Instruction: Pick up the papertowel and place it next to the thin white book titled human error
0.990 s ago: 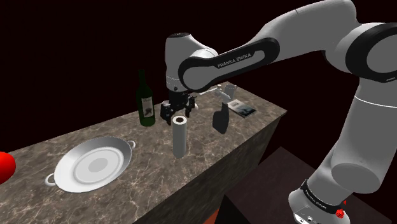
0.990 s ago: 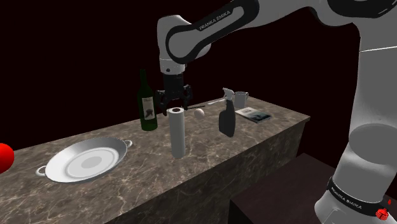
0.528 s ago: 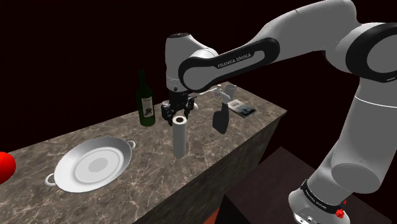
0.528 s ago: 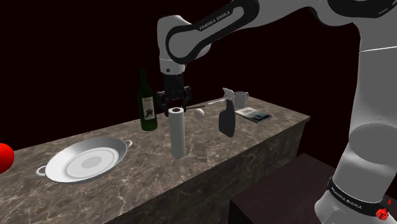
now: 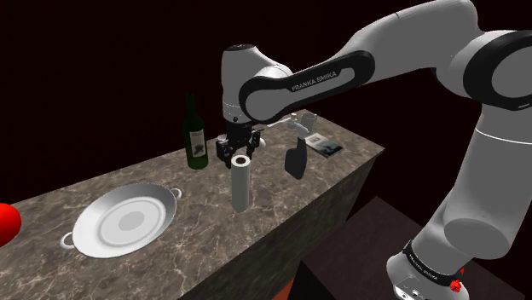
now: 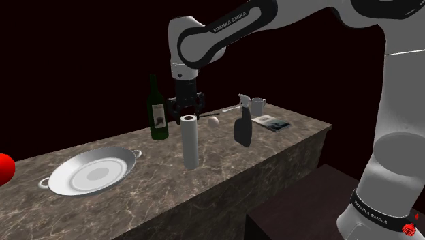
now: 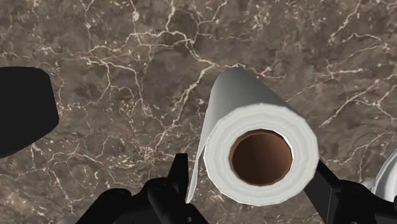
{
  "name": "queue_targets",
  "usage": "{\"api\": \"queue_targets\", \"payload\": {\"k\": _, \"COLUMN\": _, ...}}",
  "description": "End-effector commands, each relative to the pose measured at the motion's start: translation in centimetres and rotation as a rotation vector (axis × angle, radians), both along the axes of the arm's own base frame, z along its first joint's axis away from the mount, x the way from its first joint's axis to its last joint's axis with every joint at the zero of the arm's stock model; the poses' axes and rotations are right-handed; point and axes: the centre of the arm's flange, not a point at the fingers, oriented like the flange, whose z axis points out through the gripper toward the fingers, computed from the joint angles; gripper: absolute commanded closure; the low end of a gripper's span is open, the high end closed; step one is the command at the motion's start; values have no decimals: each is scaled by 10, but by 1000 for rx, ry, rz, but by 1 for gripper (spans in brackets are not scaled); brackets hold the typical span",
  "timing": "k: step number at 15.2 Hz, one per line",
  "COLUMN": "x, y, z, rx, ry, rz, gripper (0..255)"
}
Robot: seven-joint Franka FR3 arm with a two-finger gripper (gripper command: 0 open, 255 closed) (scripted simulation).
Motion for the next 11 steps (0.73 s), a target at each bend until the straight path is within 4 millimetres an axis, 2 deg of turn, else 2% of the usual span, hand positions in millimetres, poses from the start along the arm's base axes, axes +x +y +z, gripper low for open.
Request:
{"api": "queue_targets", "payload": {"k": 1, "x": 0, "y": 0, "z": 5, "rx": -1, "ry": 1, "rz": -1, "gripper": 255}}
{"api": "queue_targets", "payload": {"k": 11, "x": 0, "y": 0, "z": 58, "rx": -1, "ry": 1, "rz": -1, "gripper": 255}}
